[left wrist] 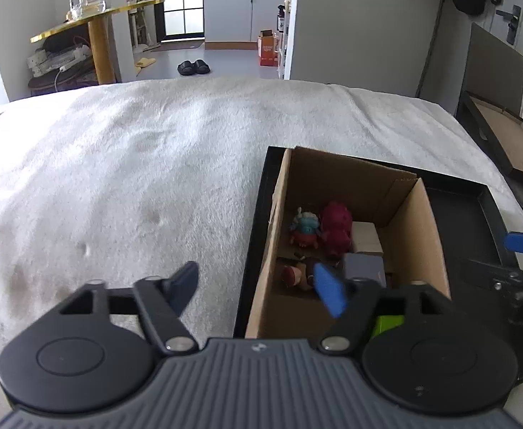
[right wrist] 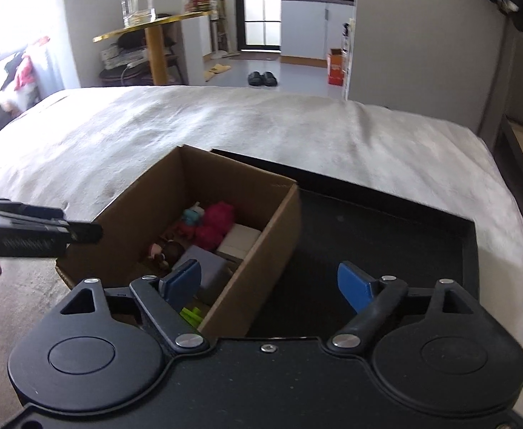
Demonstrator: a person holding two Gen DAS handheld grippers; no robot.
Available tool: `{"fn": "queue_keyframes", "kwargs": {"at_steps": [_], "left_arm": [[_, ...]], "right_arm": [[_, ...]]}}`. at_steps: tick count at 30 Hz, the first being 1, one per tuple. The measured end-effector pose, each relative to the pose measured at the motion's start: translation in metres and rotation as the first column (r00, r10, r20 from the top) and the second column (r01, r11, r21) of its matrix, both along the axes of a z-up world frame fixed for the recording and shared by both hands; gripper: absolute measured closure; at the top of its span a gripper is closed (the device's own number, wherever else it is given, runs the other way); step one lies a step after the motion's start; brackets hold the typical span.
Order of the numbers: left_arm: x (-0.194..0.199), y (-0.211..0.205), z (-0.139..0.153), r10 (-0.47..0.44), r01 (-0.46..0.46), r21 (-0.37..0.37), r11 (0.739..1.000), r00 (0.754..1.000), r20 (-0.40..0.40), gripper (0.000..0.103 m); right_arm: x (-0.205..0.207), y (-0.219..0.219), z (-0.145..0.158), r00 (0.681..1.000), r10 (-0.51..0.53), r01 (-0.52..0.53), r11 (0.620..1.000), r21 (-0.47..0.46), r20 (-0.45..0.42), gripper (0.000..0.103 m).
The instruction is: Organize rigid objects
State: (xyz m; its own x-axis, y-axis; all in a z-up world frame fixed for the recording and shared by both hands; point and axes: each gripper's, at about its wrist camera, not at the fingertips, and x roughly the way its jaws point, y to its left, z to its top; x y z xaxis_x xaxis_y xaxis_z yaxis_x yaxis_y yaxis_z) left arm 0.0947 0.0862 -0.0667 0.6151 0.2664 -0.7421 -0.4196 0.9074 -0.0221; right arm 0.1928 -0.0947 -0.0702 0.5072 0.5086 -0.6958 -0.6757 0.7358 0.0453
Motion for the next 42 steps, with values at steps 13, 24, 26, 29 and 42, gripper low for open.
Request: {"fn": "queue_keyframes", "kwargs": {"at_steps": [13, 24, 26, 29, 42], "left_arm": [[-0.020, -0.012, 0.041, -0.067, 0.067, -0.028, 0.997, 0.998, 0.008, 0.017], [-0.048, -0.025, 0.080, -0.113, 0.115, -0.024, 0.993, 0.992, 0.061, 0.014], [-0.053, -0.026, 0.088, -0.118, 0.119, -0.023, 0.993, 0.991, 0.068, 0.013], [-0.061, -0.030, 0.100, -0.126, 0.128, -0.013, 0.992, 0.988, 0.086, 0.012], [-0.095, -0.038, 0.122, -0.119, 0.123, -0.023, 0.992, 0.986, 0.116, 0.001]], "right_arm": [[0.000, -0.052, 0.027, 0.993, -0.105, 0.108, 0.991, 0.081, -0.044, 0.003], [-0.016, -0.087, 0.057, 0.991, -0.125, 0.131, 0.978, 0.161, -0.049, 0.000], [-0.020, -0.093, 0.062, 0.991, -0.121, 0.129, 0.974, 0.185, -0.056, 0.000], [-0.027, -0.100, 0.072, 0.992, -0.110, 0.119, 0.972, 0.203, -0.055, 0.000], [-0.060, -0.108, 0.104, 0.998, -0.006, 0.023, 0.969, 0.246, -0.070, 0.000]]}}
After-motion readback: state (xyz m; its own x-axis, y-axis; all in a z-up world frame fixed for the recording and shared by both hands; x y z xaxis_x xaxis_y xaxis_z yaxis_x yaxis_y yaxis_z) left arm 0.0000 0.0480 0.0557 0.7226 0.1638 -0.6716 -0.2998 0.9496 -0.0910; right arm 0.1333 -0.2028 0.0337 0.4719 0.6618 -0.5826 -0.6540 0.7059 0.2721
